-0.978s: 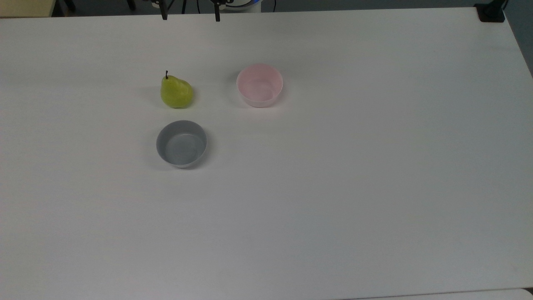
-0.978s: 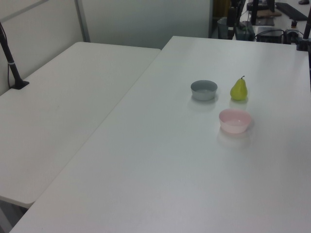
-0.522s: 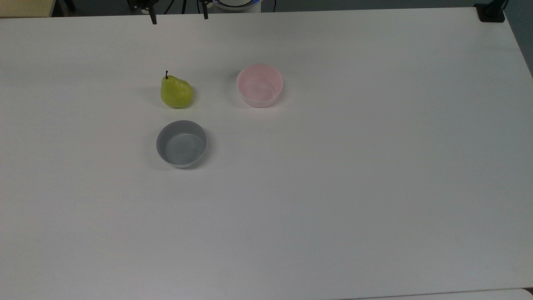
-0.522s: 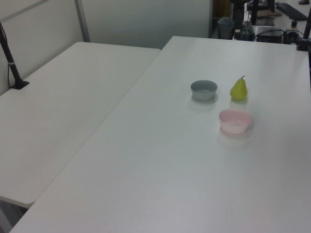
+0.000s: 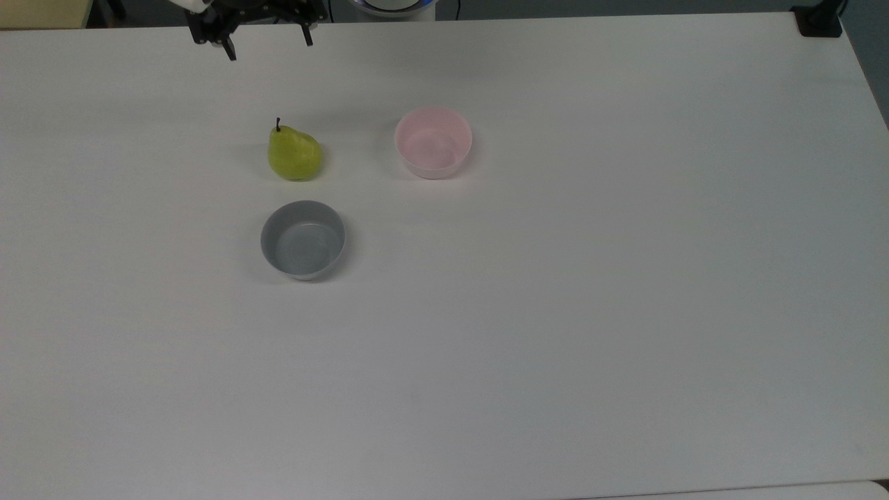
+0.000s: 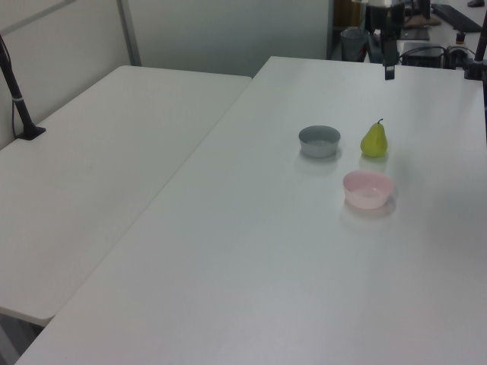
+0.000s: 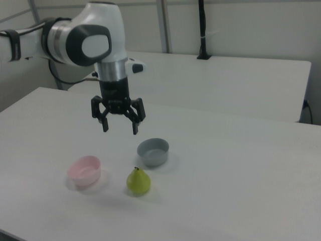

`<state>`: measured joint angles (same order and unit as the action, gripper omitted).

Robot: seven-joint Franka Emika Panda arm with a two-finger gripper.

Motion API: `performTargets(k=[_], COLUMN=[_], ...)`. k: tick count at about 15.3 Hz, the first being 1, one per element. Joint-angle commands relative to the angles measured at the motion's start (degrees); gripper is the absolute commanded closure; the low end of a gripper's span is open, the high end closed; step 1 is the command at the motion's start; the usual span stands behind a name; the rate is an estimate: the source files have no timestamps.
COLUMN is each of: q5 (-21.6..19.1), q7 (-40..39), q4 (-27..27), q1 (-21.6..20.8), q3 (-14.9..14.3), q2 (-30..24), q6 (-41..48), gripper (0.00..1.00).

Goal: Place the pear in the bowl
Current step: 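Move the open gripper over the green pear and lower it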

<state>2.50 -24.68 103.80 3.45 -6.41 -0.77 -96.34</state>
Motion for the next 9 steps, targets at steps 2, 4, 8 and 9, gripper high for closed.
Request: performTargets(k=[2,4,8,9], q5=[2.16,2.95,3.3,3.3], q7=[-1.33,-0.89,-0.63,-0.63], q4=[10.7,14.05,15.29,15.29], q1=[0.95,0.95,0.86,0.86], q3=[-0.09,-0.09,-0.18,-0.1], q2=[-1.87,-1.08,1.55,2.61], q6=[-10.95,-15.44,-18.96,-19.75], gripper=[0.0,0.0,0.0,0.0])
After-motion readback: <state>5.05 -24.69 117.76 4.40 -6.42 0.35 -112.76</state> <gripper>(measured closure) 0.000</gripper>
